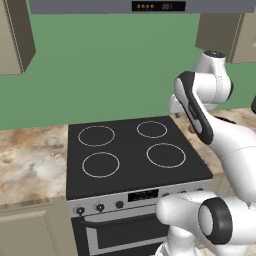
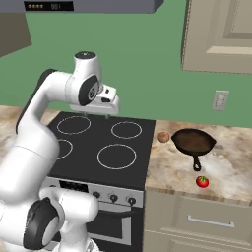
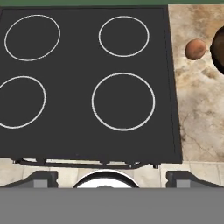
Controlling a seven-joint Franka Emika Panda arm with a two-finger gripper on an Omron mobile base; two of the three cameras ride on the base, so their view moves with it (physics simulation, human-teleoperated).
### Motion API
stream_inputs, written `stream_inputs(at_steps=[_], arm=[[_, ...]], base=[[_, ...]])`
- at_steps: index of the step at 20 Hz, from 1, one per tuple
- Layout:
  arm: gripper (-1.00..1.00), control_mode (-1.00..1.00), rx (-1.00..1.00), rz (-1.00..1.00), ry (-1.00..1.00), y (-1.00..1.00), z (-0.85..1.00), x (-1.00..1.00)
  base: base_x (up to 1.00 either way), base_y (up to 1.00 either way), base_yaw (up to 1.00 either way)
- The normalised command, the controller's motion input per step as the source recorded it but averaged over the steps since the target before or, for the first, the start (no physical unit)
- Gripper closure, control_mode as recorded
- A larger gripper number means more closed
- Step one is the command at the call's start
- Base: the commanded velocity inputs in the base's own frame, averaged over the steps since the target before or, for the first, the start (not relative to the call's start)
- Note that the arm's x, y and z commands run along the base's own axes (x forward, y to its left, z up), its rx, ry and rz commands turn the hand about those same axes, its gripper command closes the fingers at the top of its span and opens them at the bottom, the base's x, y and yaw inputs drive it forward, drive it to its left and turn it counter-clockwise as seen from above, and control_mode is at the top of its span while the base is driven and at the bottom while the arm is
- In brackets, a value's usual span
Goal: Place the pan on the front right burner on the stove. Then place the tomato and the onion in the pan and turn on the front right burner.
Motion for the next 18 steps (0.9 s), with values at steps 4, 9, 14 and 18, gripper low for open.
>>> stream_inputs(at_steps=[4, 9, 14, 18], arm=[[-1.00, -1.00, 0.00, 0.00, 0.00, -0.46, 0.00, 0.00], [-1.00, -1.00, 0.00, 0.00, 0.00, -0.48, 0.00, 0.00], [-1.00, -1.00, 0.01, 0.00, 0.00, -0.52, 0.00, 0.00], [-1.00, -1.00, 0.00, 0.00, 0.00, -0.47, 0.00, 0.00]], base=[[0.00, 0.00, 0.00], [0.00, 0.00, 0.00], [0.00, 0.00, 0.00], [0.00, 0.00, 0.00]])
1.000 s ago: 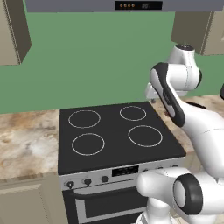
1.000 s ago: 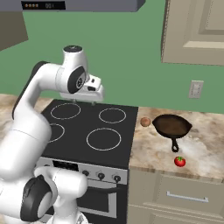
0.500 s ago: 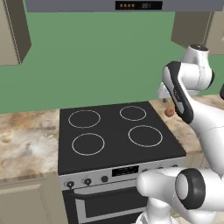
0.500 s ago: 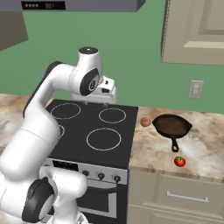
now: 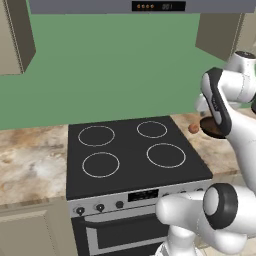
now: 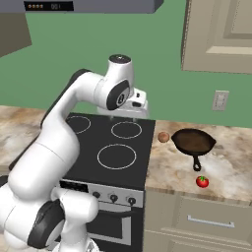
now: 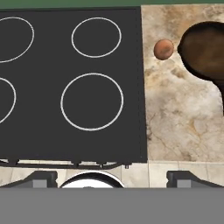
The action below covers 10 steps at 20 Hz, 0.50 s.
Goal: Place the pan on the front right burner on the stove. Then place the tomato and the onion in the pan and turn on the front right burner.
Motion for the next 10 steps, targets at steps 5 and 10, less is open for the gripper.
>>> stream_inputs(at_steps=[5, 10], arm=[[-1.00, -1.00, 0.00, 0.00, 0.00, -0.50, -0.04, 0.01], [-1.00, -1.00, 0.00, 0.00, 0.00, -0.49, -0.11, 0.07]], base=[[0.00, 0.00, 0.00], [0.00, 0.00, 0.00]])
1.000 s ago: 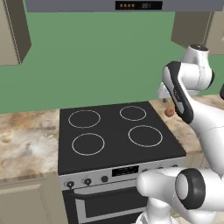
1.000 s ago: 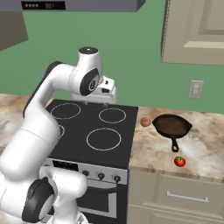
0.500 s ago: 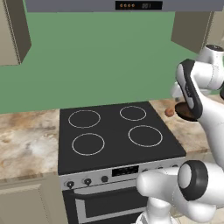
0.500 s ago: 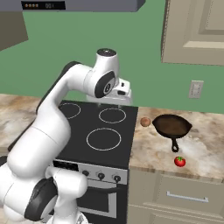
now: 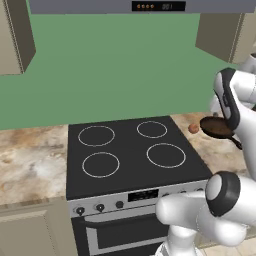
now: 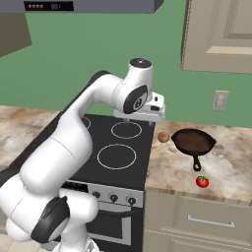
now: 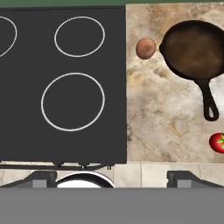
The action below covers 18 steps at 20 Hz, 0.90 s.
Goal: Place the pan on the front right burner on the stove. Then place the tomato and the onion in the pan and turn on the front right burner.
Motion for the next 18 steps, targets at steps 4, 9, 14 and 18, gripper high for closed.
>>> stream_inputs(at_steps=[4, 9, 14, 18], arm=[[-1.00, -1.00, 0.00, 0.00, 0.00, -0.48, -0.21, 0.10], [-1.00, -1.00, 0.00, 0.00, 0.00, -0.46, -0.23, 0.11], [-1.00, -1.00, 0.00, 0.00, 0.00, -0.42, -0.17, 0.13], [-1.00, -1.00, 0.00, 0.00, 0.00, -0.42, -0.16, 0.14]], base=[[0.00, 0.00, 0.00], [0.00, 0.00, 0.00], [0.00, 0.00, 0.00], [0.00, 0.00, 0.00]])
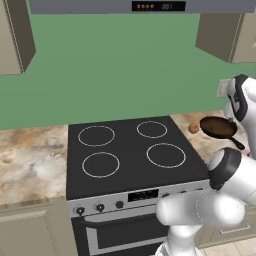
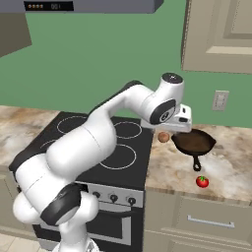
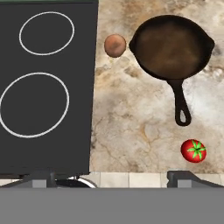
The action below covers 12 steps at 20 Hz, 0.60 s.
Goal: Place the pan on the front right burner on the stove. Then place the tomato and the onion in the pan and turn on the front right burner.
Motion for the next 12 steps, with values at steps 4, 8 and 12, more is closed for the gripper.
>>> stream_inputs(at_steps=[4, 8, 12], arm=[[-1.00, -1.00, 0.00, 0.00, 0.00, -0.40, -0.24, 0.18], [-1.00, -1.00, 0.00, 0.00, 0.00, -0.33, -0.31, 0.17], [-1.00, -1.00, 0.00, 0.00, 0.01, -0.32, -0.30, 0.21]], base=[[0.00, 0.00, 0.00], [0.00, 0.00, 0.00], [0.00, 0.00, 0.00]])
